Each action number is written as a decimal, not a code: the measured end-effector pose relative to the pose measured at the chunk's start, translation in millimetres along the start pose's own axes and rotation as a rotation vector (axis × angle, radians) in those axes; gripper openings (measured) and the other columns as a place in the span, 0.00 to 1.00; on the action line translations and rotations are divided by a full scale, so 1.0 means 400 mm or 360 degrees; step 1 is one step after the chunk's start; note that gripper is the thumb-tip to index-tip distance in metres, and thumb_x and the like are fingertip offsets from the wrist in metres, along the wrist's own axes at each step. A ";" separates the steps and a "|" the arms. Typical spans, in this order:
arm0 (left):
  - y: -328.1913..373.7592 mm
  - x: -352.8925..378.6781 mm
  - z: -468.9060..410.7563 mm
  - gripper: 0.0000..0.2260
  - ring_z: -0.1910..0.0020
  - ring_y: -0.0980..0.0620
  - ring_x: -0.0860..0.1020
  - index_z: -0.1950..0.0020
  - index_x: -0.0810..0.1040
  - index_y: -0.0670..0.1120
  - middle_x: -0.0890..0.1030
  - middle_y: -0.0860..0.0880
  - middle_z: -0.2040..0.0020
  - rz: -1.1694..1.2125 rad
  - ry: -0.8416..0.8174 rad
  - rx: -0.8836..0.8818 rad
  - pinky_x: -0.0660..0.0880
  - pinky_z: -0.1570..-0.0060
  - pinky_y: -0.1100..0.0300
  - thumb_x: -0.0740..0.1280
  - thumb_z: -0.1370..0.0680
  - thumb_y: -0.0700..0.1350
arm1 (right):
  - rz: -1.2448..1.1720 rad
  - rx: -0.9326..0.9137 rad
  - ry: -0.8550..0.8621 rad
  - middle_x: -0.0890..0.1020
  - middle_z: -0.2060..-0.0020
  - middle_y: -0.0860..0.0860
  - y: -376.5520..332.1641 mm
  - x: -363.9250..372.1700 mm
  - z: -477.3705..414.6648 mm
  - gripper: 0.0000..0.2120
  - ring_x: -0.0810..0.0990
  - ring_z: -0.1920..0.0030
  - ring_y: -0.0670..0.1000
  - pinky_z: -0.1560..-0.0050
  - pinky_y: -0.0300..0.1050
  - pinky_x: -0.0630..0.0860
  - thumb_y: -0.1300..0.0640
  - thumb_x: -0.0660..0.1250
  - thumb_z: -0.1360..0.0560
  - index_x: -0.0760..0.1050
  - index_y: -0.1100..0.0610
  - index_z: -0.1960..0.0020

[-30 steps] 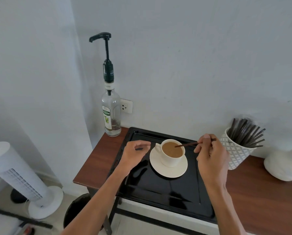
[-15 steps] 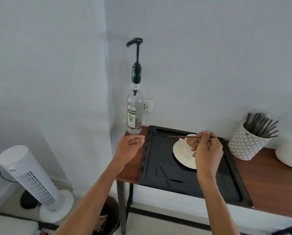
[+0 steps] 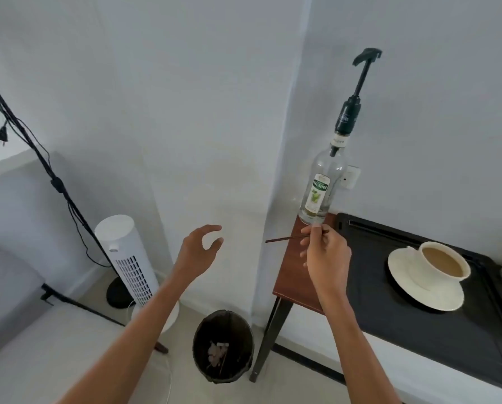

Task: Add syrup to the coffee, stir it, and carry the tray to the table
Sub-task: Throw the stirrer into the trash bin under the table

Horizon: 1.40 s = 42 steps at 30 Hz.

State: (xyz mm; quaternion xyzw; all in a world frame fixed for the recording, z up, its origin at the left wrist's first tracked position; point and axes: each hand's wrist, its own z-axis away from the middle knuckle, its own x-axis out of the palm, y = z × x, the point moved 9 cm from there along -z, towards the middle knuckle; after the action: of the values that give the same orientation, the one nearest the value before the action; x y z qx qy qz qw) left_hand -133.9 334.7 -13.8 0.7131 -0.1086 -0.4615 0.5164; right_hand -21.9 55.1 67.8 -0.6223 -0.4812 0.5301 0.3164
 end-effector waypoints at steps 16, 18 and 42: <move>-0.363 0.183 -0.230 0.38 0.17 0.38 0.43 0.16 0.43 0.54 0.42 0.45 0.15 -0.1160 -0.0216 0.0870 0.45 0.21 0.39 0.57 0.20 0.65 | 0.0469 0.0186 -0.0309 0.81 0.59 0.40 0.313 0.540 0.236 0.08 0.81 0.59 0.39 0.56 0.29 0.77 0.55 0.62 0.16 0.78 0.49 0.51; -0.428 0.241 -0.276 0.38 0.17 0.38 0.44 0.16 0.45 0.53 0.43 0.44 0.15 -0.1224 -0.0179 0.0969 0.49 0.21 0.38 0.57 0.20 0.65 | 0.0528 0.0270 -0.0333 0.80 0.62 0.41 0.417 0.601 0.260 0.09 0.81 0.62 0.41 0.57 0.33 0.81 0.57 0.62 0.16 0.77 0.47 0.53; -0.705 0.522 -0.539 0.62 0.26 0.39 0.20 0.21 0.28 0.57 0.18 0.48 0.25 -0.1123 0.0296 0.1380 0.42 0.39 0.19 0.68 0.36 0.76 | 0.0809 0.0706 -0.0367 0.86 0.50 0.46 1.229 0.912 0.323 0.12 0.81 0.52 0.44 0.53 0.38 0.75 0.54 0.60 0.15 0.83 0.53 0.43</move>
State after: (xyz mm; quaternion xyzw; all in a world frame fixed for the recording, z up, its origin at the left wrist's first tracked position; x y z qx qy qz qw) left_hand 56.3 464.9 -355.0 0.8907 0.0026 -0.4546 -0.0020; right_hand -26.2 215.3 -536.8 -0.5743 -0.2168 0.7502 0.2456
